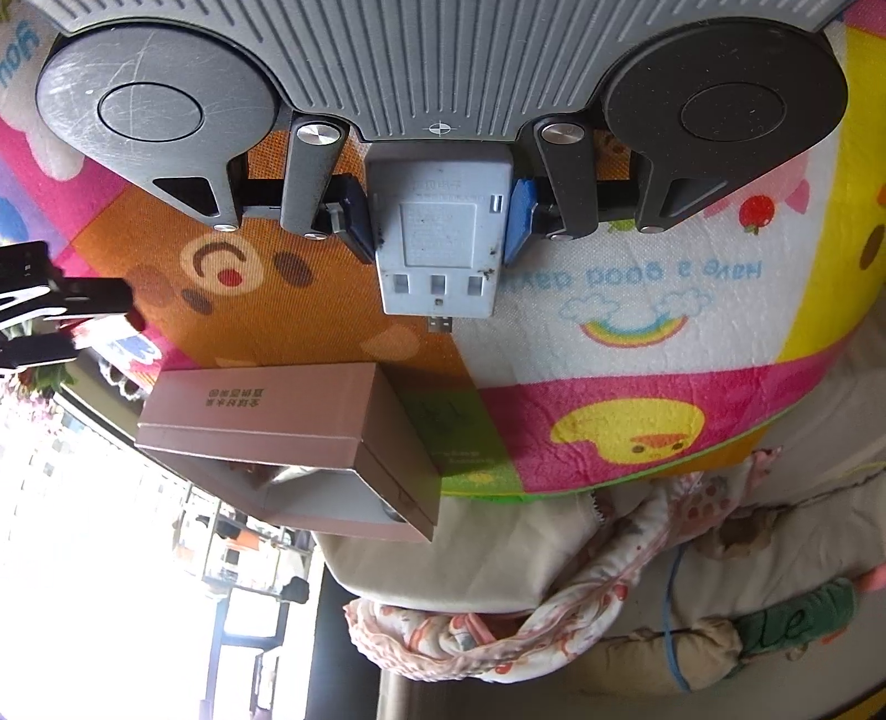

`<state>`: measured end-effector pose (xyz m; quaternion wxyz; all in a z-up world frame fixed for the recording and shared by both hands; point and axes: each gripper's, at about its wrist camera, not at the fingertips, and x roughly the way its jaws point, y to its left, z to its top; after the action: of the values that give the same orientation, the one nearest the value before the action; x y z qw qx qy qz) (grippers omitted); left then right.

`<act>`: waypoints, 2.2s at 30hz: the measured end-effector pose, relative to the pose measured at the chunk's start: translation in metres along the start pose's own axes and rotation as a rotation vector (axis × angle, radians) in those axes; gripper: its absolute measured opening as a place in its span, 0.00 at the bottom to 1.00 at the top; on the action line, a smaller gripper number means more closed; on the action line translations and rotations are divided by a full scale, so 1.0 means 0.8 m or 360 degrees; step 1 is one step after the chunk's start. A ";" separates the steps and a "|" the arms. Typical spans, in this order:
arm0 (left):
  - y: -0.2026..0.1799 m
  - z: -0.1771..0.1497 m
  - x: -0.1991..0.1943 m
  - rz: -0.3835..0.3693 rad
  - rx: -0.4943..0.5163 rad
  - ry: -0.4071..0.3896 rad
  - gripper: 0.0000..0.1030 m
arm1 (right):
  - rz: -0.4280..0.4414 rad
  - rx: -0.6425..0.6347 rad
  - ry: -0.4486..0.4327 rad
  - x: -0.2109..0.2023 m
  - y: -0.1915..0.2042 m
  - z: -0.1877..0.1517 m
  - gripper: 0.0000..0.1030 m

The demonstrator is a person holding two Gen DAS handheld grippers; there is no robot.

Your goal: Organize rigid objects

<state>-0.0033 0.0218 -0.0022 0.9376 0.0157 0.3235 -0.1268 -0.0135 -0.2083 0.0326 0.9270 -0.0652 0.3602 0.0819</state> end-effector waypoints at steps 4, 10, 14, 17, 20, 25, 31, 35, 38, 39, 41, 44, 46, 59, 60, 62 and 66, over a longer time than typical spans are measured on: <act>-0.015 -0.011 -0.011 0.0058 0.0122 -0.0034 0.52 | -0.0025 -0.0008 -0.0040 -0.016 -0.013 -0.015 0.80; -0.043 -0.023 -0.035 0.0026 0.0284 -0.0006 0.51 | 0.0003 -0.0010 -0.0050 -0.023 -0.025 -0.033 0.80; -0.062 -0.014 -0.054 -0.0148 0.0336 0.0005 0.51 | 0.0053 -0.0063 -0.0112 -0.042 -0.029 -0.042 0.80; -0.069 0.023 -0.070 -0.0267 0.0297 -0.0088 0.51 | 0.0071 -0.0059 -0.0193 -0.061 -0.037 -0.043 0.80; -0.071 0.096 -0.094 -0.0295 0.0291 -0.0329 0.51 | 0.0069 -0.0025 -0.0336 -0.088 -0.049 -0.018 0.80; -0.056 0.226 -0.104 -0.0332 0.0033 -0.0617 0.51 | -0.0009 -0.0004 -0.0771 -0.142 -0.072 0.073 0.80; -0.064 0.297 -0.050 -0.0427 0.0037 -0.0609 0.51 | -0.0079 0.0000 -0.0876 -0.126 -0.071 0.141 0.80; -0.073 0.303 0.000 -0.0436 0.0110 -0.0492 0.51 | -0.0036 -0.0008 -0.0753 -0.083 -0.063 0.152 0.80; -0.074 0.297 0.049 -0.0441 0.0141 -0.0342 0.51 | -0.0009 0.0006 -0.0632 -0.044 -0.055 0.154 0.80; -0.075 0.294 0.065 -0.0436 0.0155 -0.0299 0.51 | 0.0004 0.0006 -0.0590 -0.030 -0.053 0.152 0.80; -0.072 0.288 0.094 -0.0426 0.0167 -0.0236 0.51 | 0.0030 0.0003 -0.0509 0.000 -0.048 0.148 0.80; -0.060 0.278 0.126 -0.0441 0.0113 -0.0192 0.51 | 0.0048 -0.0012 -0.0409 0.040 -0.039 0.141 0.80; -0.054 0.277 0.144 -0.0463 0.0089 -0.0177 0.52 | 0.0052 -0.0008 -0.0369 0.060 -0.031 0.136 0.80; -0.046 0.253 0.217 -0.0366 0.0140 0.0018 0.49 | 0.0143 -0.0018 -0.0303 0.093 -0.009 0.105 0.82; -0.046 0.251 0.208 -0.0353 0.0151 -0.0007 0.49 | 0.0134 -0.0019 -0.0311 0.089 -0.011 0.101 0.82; -0.046 0.244 0.180 -0.0316 0.0185 -0.0074 0.49 | 0.0124 -0.0011 -0.0335 0.078 -0.017 0.095 0.82; -0.038 0.209 0.113 -0.0191 0.0227 -0.0150 0.49 | 0.0113 0.0007 -0.0368 0.052 -0.031 0.086 0.85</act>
<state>0.1587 -0.0471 0.0760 0.9389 0.0570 0.2697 -0.2060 0.0668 -0.2155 0.0559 0.9590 -0.0404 0.2532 0.1207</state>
